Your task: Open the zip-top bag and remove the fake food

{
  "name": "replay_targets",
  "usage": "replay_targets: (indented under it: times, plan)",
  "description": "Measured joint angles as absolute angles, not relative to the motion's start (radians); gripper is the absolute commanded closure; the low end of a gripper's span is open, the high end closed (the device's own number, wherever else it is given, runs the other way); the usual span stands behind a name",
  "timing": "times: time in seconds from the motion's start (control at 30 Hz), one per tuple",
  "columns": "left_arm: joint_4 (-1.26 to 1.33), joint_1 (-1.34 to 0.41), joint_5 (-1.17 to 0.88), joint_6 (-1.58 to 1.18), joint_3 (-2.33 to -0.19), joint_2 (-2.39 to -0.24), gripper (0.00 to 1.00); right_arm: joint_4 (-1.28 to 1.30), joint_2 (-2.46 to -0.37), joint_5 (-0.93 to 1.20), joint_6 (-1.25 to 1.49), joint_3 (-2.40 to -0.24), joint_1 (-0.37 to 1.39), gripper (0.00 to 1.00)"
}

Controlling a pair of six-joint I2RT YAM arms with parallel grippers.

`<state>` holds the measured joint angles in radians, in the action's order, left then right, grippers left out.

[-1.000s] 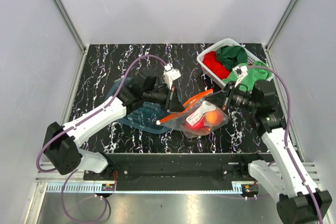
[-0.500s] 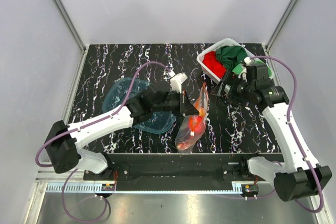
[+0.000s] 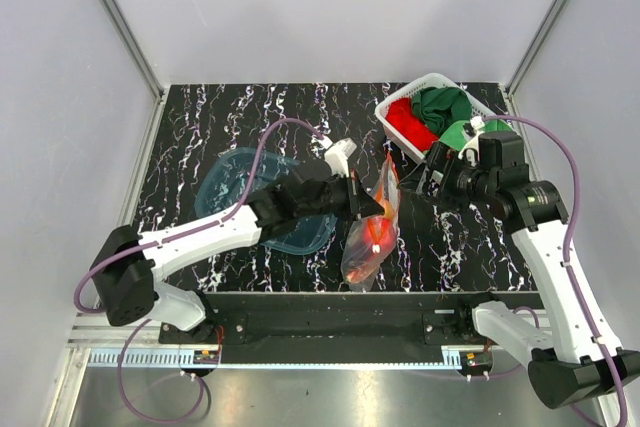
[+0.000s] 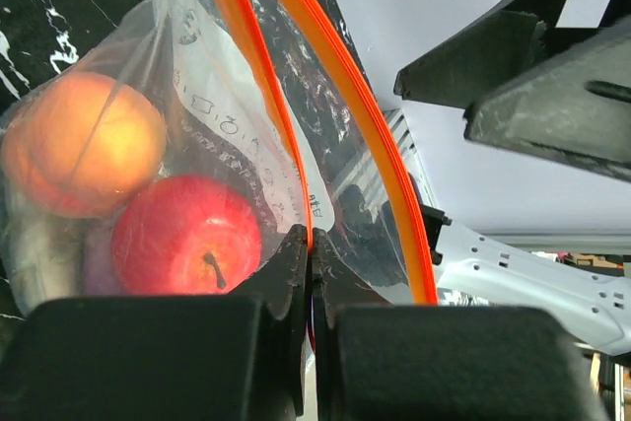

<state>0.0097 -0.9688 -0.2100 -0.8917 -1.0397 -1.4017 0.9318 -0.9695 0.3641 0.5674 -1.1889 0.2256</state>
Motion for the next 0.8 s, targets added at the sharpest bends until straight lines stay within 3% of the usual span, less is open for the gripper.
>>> replay_targets:
  times: [0.1, 0.23, 0.33, 0.43, 0.47, 0.57, 0.67, 0.8]
  plan:
    - [0.013, -0.979, -0.206, -0.892, -1.042, -1.416, 1.00, 0.921, -0.979, 0.380, 0.574, -1.180, 0.237, 0.09]
    - [0.019, -0.987, -0.202, -0.896, -1.045, -1.423, 1.00, 0.896, -0.978, 0.398, 0.582, -1.135, 0.246, 0.32]
    - [0.020, -0.987, -0.199, -0.896, -1.053, -1.423, 1.00, 0.886, -0.976, 0.415, 0.588, -1.077, 0.251, 0.34]
    - [0.025, -0.987, -0.195, -0.897, -1.055, -1.423, 1.00, 0.884, -0.963, 0.416, 0.594, -1.029, 0.252, 0.48]
    - [0.025, -0.987, -0.194, -0.898, -1.055, -1.424, 1.00, 0.883, -0.958, 0.422, 0.597, -1.019, 0.252, 0.65]
    - [0.026, -0.989, -0.193, -0.899, -1.055, -1.424, 1.00, 0.871, -0.945, 0.437, 0.607, -1.007, 0.253, 0.92]
    - [0.027, -0.989, -0.191, -0.899, -1.055, -1.424, 1.00, 0.865, -0.938, 0.426, 0.595, -1.008, 0.254, 1.00]
    - [0.015, -0.989, -0.167, -0.881, -1.054, -1.419, 1.00, 0.912, -0.938, 0.361, 0.556, -1.056, 0.255, 1.00]
